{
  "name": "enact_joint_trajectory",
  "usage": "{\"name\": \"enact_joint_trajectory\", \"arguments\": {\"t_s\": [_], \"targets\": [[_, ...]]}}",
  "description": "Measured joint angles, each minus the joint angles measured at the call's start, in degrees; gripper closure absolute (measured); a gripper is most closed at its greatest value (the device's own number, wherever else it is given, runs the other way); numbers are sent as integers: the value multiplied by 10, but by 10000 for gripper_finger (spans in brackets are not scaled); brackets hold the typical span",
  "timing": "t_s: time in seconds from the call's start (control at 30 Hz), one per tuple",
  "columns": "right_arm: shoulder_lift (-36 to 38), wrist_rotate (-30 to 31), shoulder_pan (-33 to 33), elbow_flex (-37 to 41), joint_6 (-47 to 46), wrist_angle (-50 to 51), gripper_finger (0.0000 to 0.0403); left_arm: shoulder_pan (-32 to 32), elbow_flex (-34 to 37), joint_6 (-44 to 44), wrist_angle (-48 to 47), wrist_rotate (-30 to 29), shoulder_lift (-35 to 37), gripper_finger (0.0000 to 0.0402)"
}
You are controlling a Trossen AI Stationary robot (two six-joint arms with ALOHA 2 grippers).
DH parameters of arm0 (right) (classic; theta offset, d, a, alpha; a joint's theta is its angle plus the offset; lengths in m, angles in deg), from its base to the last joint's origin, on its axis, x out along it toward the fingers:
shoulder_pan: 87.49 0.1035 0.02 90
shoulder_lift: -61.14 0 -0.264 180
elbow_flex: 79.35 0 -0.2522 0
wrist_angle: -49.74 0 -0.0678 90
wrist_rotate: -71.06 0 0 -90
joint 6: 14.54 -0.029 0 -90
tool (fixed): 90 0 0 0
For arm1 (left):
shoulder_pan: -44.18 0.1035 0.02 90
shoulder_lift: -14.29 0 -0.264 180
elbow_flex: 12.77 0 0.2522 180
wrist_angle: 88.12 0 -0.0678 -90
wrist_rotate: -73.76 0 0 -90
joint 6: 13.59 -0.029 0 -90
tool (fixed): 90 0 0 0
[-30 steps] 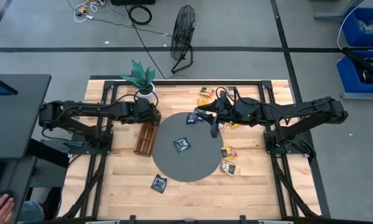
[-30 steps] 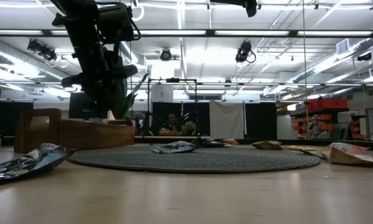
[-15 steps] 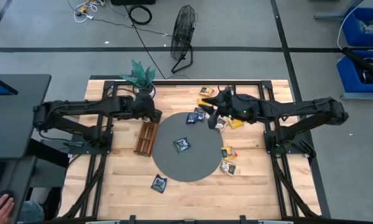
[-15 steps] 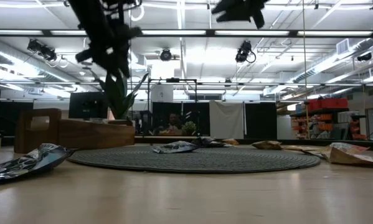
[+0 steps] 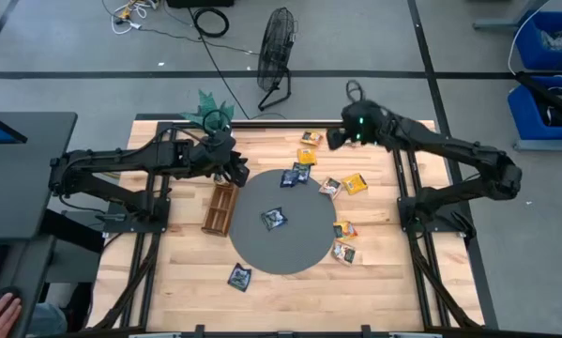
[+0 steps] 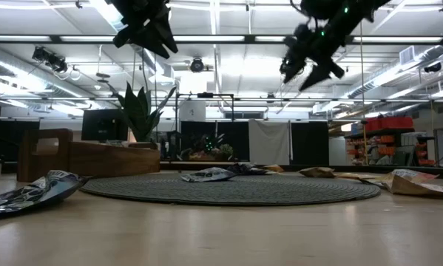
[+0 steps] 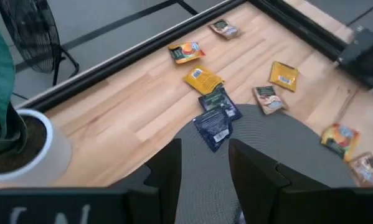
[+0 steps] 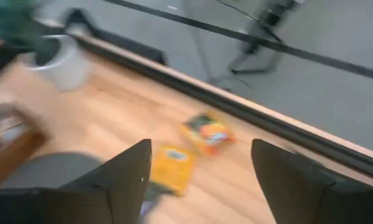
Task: Pick & Place Tea
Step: Put the brown tea bag into the top section of the wooden organizer
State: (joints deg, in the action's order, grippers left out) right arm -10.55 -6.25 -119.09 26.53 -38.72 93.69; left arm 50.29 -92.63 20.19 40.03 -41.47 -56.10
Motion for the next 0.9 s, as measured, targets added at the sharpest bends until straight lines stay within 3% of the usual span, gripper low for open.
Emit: {"name": "enact_joint_trajectory", "arguments": {"t_s": [0.23,0.5,0.9], "targets": [[-60,-42,-102,0,-17,43,118,0,0,4,2,-1,-5,266],[-164,-22,-143,0,-62,55,124,0,0,5,7,-1,-5,266],[-272,-67,-202,0,-110,59,124,0,0,24,11,-1,-5,266]]}}
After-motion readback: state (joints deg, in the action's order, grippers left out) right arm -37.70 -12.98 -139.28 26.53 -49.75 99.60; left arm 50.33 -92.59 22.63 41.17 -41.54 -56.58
